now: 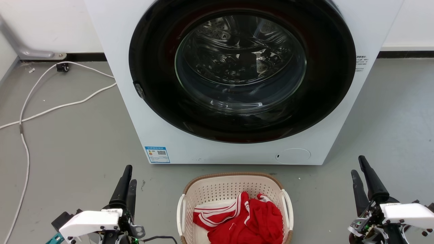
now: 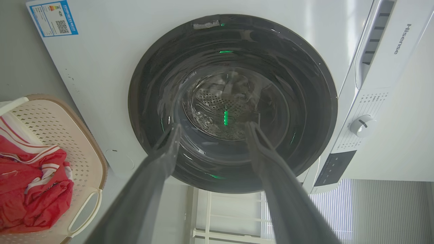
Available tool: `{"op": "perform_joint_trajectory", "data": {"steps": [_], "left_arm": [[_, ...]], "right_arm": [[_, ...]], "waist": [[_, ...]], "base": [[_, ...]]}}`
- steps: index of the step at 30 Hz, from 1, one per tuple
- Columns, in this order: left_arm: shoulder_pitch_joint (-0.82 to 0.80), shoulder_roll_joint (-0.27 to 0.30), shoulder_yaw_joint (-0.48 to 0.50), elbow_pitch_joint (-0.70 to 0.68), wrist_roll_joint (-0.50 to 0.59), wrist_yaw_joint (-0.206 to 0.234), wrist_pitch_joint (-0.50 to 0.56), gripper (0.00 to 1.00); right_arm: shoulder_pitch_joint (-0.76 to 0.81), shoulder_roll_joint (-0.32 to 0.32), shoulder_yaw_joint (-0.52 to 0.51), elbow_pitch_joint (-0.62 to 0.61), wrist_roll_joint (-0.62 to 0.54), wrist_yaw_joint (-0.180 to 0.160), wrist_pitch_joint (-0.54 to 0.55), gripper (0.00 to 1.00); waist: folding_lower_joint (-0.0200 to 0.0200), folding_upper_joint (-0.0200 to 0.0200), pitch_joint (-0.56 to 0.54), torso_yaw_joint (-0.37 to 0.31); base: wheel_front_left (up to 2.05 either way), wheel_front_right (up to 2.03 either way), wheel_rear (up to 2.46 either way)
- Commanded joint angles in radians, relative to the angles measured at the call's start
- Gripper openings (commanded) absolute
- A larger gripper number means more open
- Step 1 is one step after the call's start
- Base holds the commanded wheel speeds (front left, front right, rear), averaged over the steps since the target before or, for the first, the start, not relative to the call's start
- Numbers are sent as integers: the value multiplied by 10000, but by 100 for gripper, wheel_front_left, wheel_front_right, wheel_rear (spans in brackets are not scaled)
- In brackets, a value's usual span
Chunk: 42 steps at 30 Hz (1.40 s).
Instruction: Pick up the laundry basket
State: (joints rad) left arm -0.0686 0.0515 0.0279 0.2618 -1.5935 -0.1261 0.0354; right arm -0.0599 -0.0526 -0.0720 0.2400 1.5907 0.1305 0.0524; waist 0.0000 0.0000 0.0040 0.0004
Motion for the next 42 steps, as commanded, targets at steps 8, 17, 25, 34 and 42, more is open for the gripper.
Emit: {"op": "perform_joint_trajectory", "data": {"steps": [8,17,25,34,42], "left_arm": [[-274,41,-128,-447,1141,-28,-389,100],[-219,35,-268,-878,3587,-32,-736,100],[-51,30,-516,-1086,5951,89,-1020,100],[51,67,-884,-1025,8321,487,-1311,100],[63,297,-1341,-901,9855,831,-1552,100]], "right_arm": [[-50,-279,285,-364,-840,1,-491,100],[-45,-313,193,-469,-3807,1,-856,100],[45,-171,9,-632,-6813,1,-1146,100],[175,-56,-104,-689,-9349,2,-1442,100],[248,-17,-55,-545,-10891,1,-1626,100]], "waist": [[0,0,3,33],[0,0,4,58],[0,0,-19,75],[0,0,-71,109],[0,0,-111,142]], "base": [[0,0,0],[0,0,0],[0,0,0],[0,0,0],[0,0,0]]}}
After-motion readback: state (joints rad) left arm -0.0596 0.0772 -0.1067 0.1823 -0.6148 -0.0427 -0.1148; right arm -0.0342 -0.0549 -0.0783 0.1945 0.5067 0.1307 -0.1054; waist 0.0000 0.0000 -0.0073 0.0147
